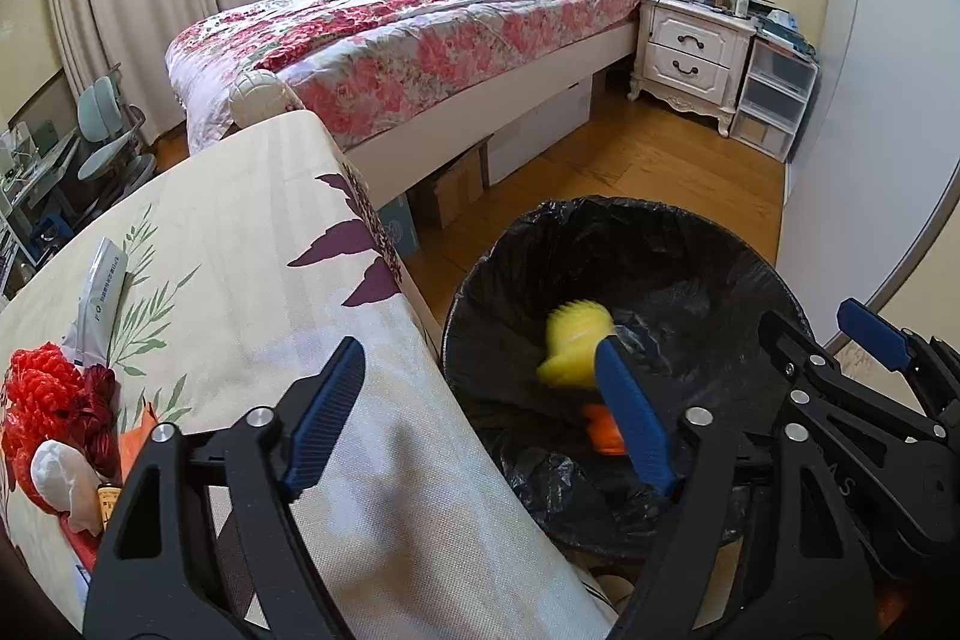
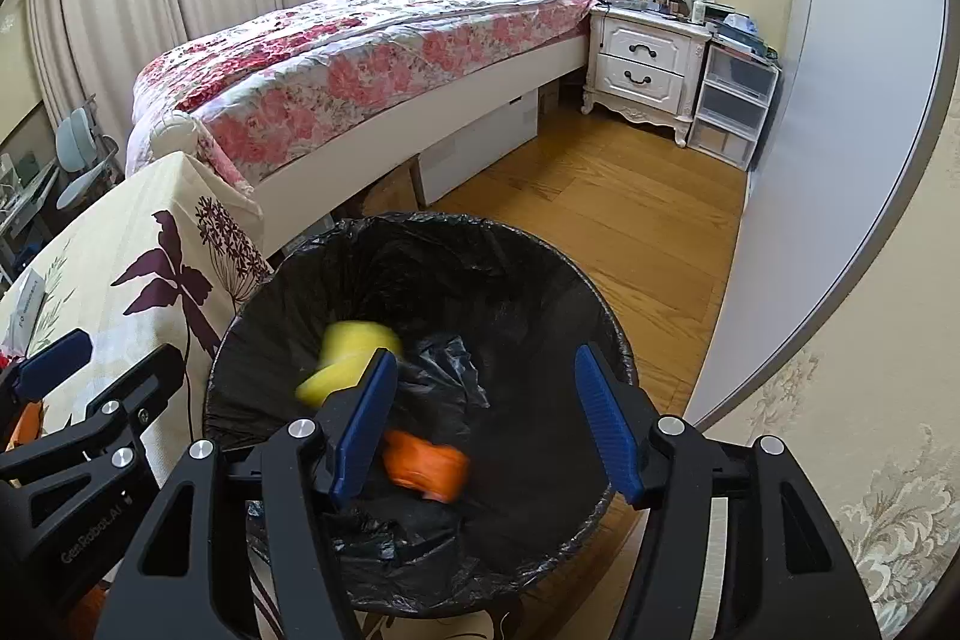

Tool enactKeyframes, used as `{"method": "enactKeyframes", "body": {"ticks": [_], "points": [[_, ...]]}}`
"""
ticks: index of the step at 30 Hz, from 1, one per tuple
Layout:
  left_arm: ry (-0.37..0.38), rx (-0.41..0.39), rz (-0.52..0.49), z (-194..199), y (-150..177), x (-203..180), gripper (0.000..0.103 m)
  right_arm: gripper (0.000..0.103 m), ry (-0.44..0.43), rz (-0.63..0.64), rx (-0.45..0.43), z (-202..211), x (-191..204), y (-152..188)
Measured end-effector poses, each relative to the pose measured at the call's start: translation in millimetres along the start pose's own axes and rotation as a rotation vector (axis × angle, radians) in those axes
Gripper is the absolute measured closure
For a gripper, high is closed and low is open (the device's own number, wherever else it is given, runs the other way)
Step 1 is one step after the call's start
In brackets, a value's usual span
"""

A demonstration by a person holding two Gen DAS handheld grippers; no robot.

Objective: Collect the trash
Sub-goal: 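Open both grippers to drop the net and bag into the bin, then move the left gripper to the lavender cloth and grasp it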

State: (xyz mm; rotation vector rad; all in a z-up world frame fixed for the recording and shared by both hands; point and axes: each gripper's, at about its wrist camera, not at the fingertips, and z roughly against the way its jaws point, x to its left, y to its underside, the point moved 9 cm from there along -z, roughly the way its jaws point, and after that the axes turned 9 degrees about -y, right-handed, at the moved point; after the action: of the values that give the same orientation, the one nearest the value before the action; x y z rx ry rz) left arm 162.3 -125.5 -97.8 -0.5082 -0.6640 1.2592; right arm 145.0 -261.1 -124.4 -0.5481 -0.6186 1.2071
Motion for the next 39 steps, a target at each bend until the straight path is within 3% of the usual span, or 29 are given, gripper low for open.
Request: {"method": "enactKeyframes", "body": {"ticks": [9, 20, 39], "points": [[-0.006, 0.005, 0.036, 2.6, -0.7, 12.6, 0.016, 0.035, 0.004, 0.001, -0.003, 3.9, 0.8, -0.4], [-0.043, 0.005, 0.075, 28.9, 11.8, 50.5, 0.015, 0.035, -0.033, 0.048, -0.008, 22.7, 30.5, 3.8], [-0.158, 0.052, 0.213, 83.2, 93.8, 156.5, 0.015, 0.035, -0.153, 0.165, -0.001, 67.1, 109.6, 42.5]]}}
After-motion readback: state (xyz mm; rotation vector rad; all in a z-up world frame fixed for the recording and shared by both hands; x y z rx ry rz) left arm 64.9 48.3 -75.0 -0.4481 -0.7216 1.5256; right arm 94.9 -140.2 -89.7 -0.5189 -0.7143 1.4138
